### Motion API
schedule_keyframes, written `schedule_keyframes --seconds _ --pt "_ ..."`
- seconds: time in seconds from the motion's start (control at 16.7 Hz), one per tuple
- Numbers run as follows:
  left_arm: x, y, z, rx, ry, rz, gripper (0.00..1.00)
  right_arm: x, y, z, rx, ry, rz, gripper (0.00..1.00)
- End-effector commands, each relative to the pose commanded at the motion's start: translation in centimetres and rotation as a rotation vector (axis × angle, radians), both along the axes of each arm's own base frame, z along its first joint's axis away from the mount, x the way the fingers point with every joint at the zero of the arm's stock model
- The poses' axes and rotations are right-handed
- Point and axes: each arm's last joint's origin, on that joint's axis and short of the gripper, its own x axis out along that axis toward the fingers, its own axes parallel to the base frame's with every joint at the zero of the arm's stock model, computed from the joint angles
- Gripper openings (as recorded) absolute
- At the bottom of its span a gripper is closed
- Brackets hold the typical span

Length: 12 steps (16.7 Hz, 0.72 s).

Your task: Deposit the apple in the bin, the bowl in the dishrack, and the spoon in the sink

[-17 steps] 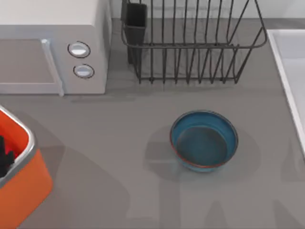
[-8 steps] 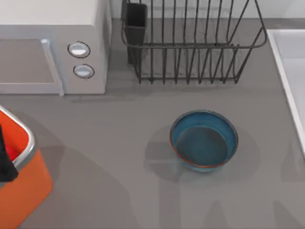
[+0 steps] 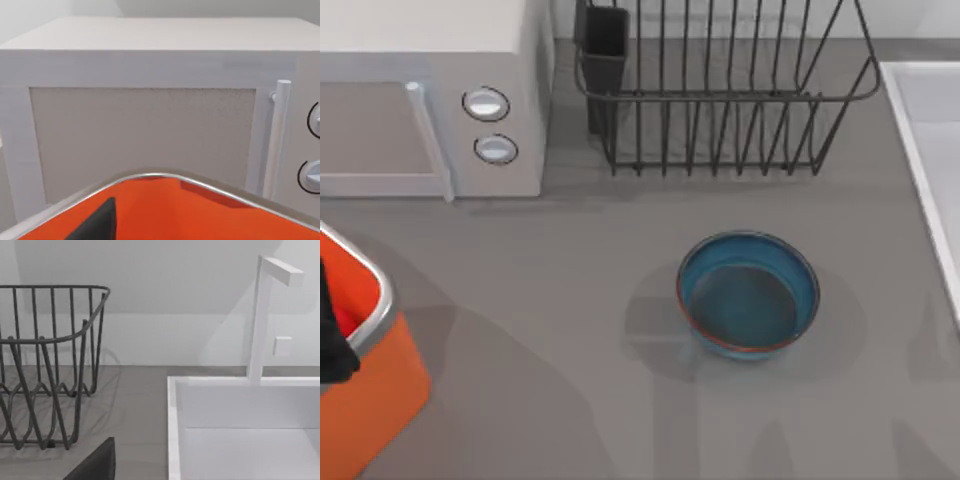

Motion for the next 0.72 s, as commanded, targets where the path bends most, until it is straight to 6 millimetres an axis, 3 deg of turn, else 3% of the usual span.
schedule_keyframes --seconds 0.18,0.42,0.72 --pt "0.0 0.0 0.0 0.000 0.000 0.000 1.00 0.1 0.3 1.8 0.027 0.073 0.031 1.00" --pt "0.0 0.0 0.0 0.000 0.000 0.000 1.00 1.5 1.3 6.3 0.083 0.281 0.088 1.00" --pt "0.0 0.0 0.0 0.000 0.000 0.000 1.00 7.6 4.1 10.7 0.127 0.727 0.125 1.00"
